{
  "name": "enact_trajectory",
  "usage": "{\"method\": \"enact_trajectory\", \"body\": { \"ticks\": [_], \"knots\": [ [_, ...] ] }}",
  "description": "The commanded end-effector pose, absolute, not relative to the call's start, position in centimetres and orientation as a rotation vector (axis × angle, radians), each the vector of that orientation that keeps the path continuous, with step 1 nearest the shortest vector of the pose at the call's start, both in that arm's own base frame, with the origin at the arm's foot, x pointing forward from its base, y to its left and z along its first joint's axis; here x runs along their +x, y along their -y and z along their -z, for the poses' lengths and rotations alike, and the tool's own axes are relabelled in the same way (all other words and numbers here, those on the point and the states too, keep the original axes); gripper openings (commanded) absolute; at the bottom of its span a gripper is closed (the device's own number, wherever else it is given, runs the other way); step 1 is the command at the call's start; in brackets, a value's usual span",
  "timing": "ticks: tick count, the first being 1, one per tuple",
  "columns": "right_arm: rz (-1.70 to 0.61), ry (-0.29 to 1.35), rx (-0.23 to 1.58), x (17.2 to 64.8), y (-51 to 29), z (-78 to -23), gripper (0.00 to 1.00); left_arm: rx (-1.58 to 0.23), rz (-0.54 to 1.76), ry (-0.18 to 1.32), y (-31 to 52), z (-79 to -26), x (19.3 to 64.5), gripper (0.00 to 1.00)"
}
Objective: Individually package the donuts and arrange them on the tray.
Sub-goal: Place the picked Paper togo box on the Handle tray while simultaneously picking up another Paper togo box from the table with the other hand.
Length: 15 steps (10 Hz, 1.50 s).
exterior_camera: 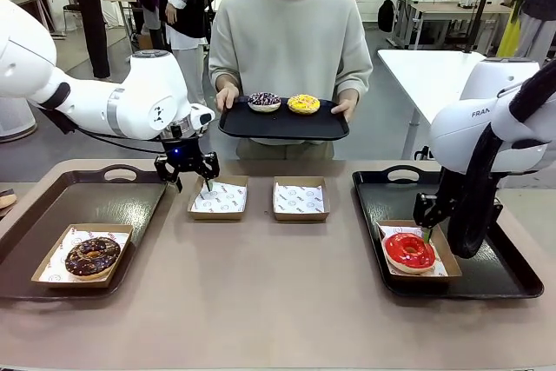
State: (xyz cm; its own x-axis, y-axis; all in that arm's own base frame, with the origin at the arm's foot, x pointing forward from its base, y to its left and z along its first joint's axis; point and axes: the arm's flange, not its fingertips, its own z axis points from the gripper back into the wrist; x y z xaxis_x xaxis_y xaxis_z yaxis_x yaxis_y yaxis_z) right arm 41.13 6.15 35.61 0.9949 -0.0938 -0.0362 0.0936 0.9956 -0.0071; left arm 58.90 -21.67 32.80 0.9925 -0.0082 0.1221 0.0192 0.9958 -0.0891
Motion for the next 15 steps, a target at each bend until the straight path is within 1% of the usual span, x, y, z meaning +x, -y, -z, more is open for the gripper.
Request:
{"method": "enact_trajectory", "body": {
  "ticks": [1,2,7,11,12,13,14,15],
  "knots": [
    [0.094,-0.027,0.029,41.3,-6.0,-35.5,1.00,-0.107,0.027,0.099,21.7,-33.1,59.3,0.38],
    [0.094,-0.027,0.029,41.2,-6.0,-35.5,1.00,-0.107,0.027,0.098,21.8,-33.1,59.3,0.00],
    [0.096,-0.014,0.047,41.1,-5.9,-36.1,1.00,-0.104,0.024,0.090,21.9,-33.2,59.4,0.00],
    [0.097,0.023,0.076,40.0,-5.6,-37.8,1.00,-0.087,0.023,0.072,21.9,-33.4,59.4,0.00],
    [0.099,-0.010,0.130,39.0,-5.4,-39.0,1.00,-0.070,0.021,0.014,22.2,-33.9,59.3,0.00],
    [0.099,-0.007,0.259,37.2,-4.3,-41.2,1.00,-0.069,0.026,0.003,22.5,-35.0,59.1,0.00],
    [0.108,0.016,0.430,35.2,-2.6,-43.6,1.00,-0.101,0.029,-0.005,23.1,-37.3,58.8,0.00],
    [0.109,0.063,0.522,33.3,-0.7,-45.4,1.00,-0.113,0.036,0.006,23.8,-39.1,58.6,0.00]
  ]
}}
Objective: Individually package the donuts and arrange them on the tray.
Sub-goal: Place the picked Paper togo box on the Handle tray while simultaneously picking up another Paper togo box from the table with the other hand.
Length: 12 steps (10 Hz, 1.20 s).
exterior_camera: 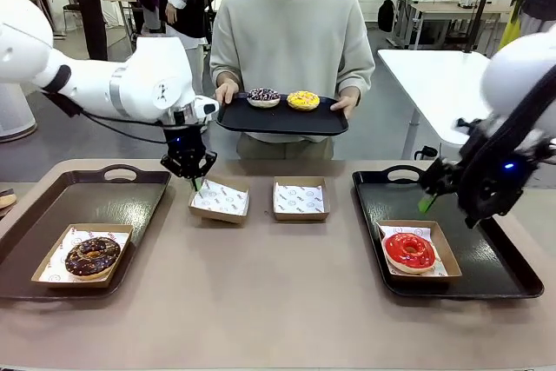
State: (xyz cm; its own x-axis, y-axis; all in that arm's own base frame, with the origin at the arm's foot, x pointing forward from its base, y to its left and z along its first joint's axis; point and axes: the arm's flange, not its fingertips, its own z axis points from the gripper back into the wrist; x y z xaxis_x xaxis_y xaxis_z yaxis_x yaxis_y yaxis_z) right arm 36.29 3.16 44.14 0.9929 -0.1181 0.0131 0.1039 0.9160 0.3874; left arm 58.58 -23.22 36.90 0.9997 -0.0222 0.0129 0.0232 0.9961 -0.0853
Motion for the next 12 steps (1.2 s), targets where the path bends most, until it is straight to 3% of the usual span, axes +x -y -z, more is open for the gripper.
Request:
{"method": "enact_trajectory", "body": {
  "ticks": [1,5,12],
  "knots": [
    [0.117,0.103,0.637,31.3,1.8,-46.9,1.00,-0.122,0.050,0.013,24.7,-41.3,58.2,0.00],
    [0.232,0.233,0.946,25.9,11.8,-48.0,1.00,-0.109,0.040,0.085,28.4,-47.7,58.0,0.00],
    [0.462,0.205,1.227,26.7,24.7,-42.6,1.00,-0.107,0.006,0.104,31.2,-49.1,61.6,0.00]
  ]
}}
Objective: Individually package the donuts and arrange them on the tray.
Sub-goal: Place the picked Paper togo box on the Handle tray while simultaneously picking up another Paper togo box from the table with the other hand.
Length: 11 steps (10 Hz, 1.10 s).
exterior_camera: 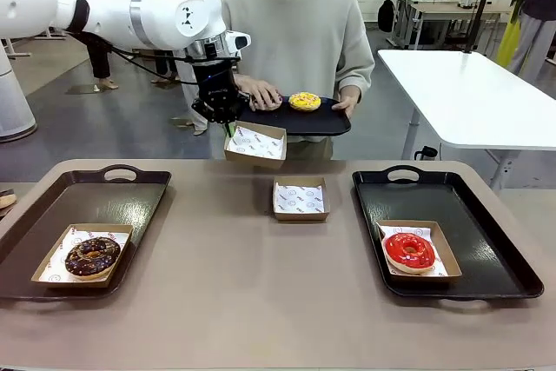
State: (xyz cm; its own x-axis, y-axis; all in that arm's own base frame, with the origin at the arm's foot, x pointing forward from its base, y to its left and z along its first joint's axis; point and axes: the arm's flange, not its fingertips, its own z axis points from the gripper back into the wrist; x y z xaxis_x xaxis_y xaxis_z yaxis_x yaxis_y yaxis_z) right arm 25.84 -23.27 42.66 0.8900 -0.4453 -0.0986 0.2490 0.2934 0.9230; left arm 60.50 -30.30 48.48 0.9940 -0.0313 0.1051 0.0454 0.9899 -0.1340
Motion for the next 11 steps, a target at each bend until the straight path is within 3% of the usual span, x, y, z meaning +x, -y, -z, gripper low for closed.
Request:
{"method": "enact_trajectory", "body": {
  "ticks": [1,11],
  "knots": [
    [0.503,0.208,1.226,26.9,25.2,-41.9,1.00,-0.107,0.000,0.108,31.3,-49.0,62.2,0.00],
    [0.509,0.189,1.204,26.7,24.9,-41.4,1.00,-0.135,0.032,0.104,30.5,-48.5,61.1,0.00]
  ]
}}
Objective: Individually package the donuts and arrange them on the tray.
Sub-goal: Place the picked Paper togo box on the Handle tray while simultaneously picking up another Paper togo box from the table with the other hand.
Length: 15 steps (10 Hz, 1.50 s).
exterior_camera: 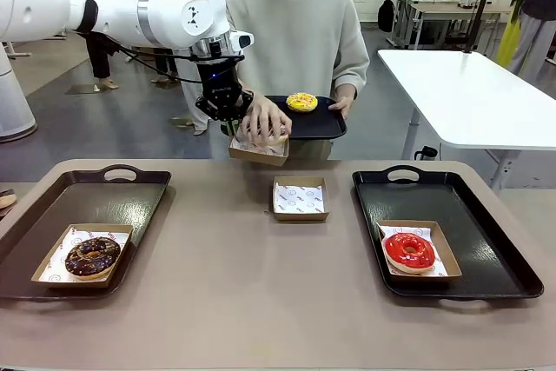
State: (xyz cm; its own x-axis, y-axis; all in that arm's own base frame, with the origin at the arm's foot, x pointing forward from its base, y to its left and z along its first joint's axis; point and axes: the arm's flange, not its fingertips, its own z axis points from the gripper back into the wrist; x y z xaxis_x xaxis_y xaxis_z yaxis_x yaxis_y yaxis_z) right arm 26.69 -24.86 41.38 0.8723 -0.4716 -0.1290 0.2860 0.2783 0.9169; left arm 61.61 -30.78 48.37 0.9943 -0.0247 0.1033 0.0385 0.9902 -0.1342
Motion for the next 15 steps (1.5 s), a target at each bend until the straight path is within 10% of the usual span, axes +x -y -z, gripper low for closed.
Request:
{"method": "enact_trajectory", "body": {
  "ticks": [1,15],
  "knots": [
    [0.509,0.189,1.204,26.73,24.89,-41.41,1.00,-0.135,0.032,0.104,30.47,-48.47,61.13,0.00],
    [0.509,0.189,1.204,26.73,24.89,-41.41,1.00,-0.135,0.032,0.104,30.47,-48.47,61.13,0.00]
  ]
}}
